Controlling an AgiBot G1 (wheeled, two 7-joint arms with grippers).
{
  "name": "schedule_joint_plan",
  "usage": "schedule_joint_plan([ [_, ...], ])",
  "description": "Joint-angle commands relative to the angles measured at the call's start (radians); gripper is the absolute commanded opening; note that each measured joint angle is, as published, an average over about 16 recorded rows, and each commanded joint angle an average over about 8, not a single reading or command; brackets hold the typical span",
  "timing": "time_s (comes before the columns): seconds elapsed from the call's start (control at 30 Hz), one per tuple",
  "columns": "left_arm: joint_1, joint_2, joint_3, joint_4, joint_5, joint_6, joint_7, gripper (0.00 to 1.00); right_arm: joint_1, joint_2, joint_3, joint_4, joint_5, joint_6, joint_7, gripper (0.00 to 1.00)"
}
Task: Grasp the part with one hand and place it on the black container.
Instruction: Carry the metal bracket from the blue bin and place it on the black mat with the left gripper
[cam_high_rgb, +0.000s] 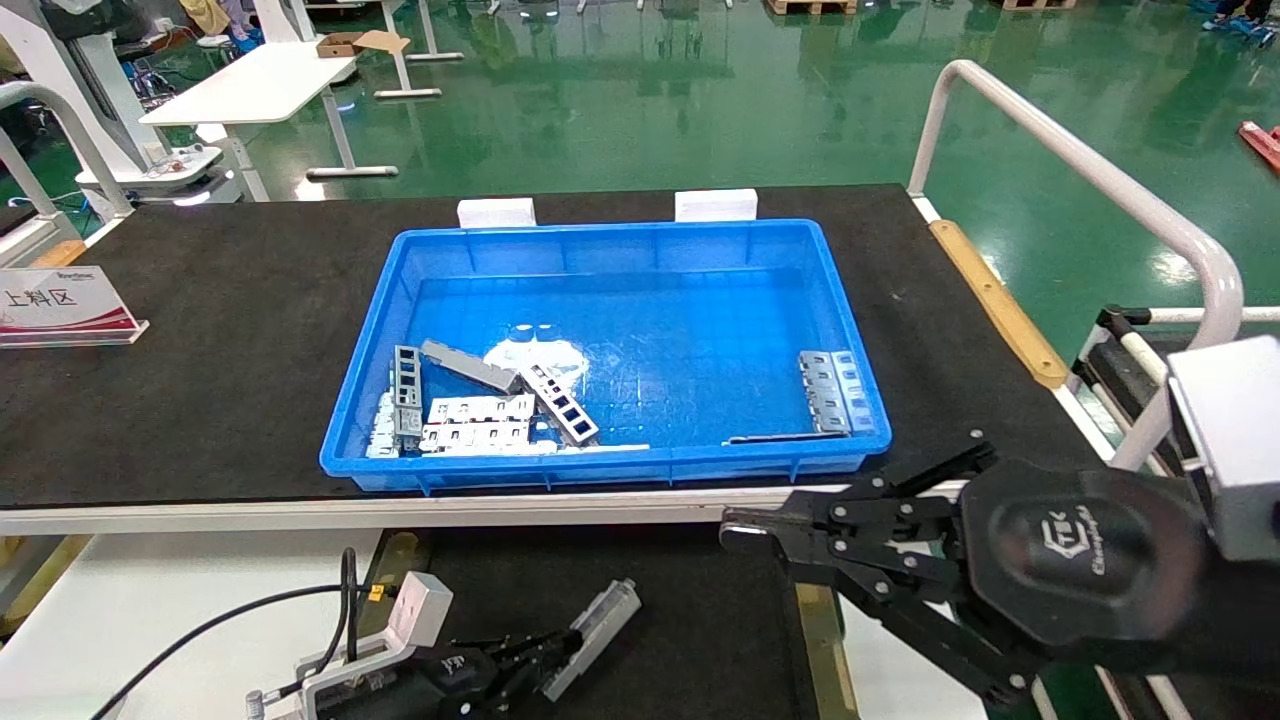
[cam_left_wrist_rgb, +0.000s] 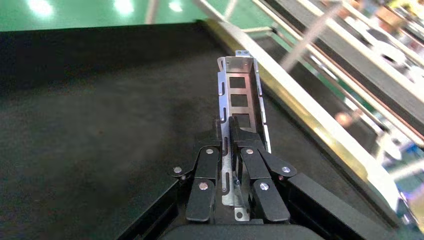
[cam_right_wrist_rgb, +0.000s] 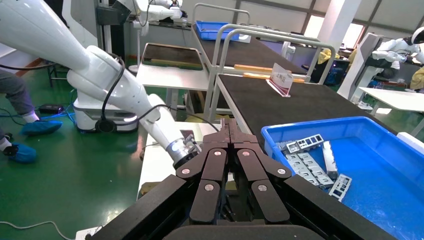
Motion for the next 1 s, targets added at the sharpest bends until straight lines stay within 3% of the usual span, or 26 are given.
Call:
schedule_joint_plan([
  [0.03, 0.013, 0.014, -0.010, 0.014, -0.015, -0.029, 0.002, 0.00, 0.000, 0.000, 0.000, 0.000, 0.000, 0.000, 0.000, 0.00],
  [0.6, 0.108, 0.156, -0.119, 0.084, -0.168, -0.175, -0.009, 0.00, 0.000, 0.000, -0.001, 0.000, 0.001, 0.000, -0.001, 0.00],
  [1.0, 0.151, 0.191, -0.171, 0.052, -0.235, -0.282, -0.005, 0.00, 0.000, 0.001, -0.002, 0.000, 0.001, 0.001, -0.001, 0.00],
])
